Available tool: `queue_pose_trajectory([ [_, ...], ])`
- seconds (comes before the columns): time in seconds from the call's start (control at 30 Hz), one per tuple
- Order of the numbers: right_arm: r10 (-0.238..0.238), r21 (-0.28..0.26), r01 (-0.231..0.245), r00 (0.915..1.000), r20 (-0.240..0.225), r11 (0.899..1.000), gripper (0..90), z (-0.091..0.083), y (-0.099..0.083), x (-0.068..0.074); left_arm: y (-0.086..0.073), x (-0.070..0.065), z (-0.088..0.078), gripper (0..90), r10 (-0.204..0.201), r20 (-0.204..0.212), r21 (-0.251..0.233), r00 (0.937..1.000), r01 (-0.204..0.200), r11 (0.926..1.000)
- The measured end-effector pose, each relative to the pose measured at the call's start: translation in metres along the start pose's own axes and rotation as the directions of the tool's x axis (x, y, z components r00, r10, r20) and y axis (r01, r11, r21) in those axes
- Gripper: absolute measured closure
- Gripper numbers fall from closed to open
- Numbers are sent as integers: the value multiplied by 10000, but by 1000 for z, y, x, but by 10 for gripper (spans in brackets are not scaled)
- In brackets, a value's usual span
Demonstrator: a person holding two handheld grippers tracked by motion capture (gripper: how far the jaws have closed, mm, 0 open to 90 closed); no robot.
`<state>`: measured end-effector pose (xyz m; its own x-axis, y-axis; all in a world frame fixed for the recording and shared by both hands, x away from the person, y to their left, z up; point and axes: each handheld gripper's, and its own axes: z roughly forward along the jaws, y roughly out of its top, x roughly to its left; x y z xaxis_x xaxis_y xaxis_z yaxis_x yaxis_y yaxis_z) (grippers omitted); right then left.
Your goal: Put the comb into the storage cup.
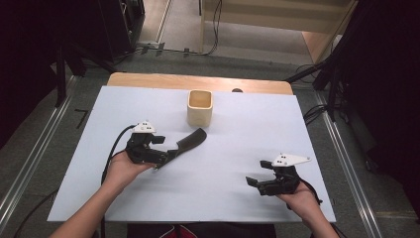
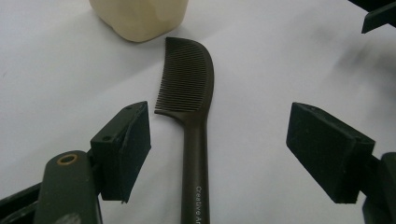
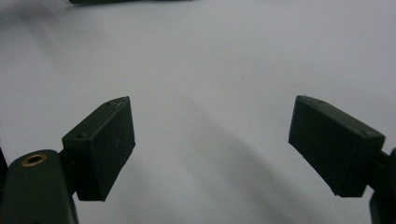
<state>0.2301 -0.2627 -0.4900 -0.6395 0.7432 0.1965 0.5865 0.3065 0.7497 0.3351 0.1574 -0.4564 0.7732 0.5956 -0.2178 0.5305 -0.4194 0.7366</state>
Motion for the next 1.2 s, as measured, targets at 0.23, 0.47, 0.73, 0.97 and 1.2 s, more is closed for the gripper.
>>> queue_pose_trajectory([
  [0.23,18,11,-18,10000,-1,10000,128,0,0,0,-3,0,2,245,98,2,-5,10000,-98,10000],
  [0.47,-4,32,4,10000,-17,10000,128,0,0,0,-7,0,6,245,88,-58,147,9999,-87,9999],
  [0.73,-14,47,14,10000,-5,10000,128,1,0,0,-12,-1,10,270,129,-105,341,9999,-126,9993],
  [0.97,-17,45,17,10000,-9,10000,129,1,0,0,-17,-1,14,272,119,-166,523,9998,-111,9986],
  [1.2,-11,39,11,10000,-17,10000,128,1,0,0,-23,1,14,272,130,-310,716,9994,-107,9974],
])
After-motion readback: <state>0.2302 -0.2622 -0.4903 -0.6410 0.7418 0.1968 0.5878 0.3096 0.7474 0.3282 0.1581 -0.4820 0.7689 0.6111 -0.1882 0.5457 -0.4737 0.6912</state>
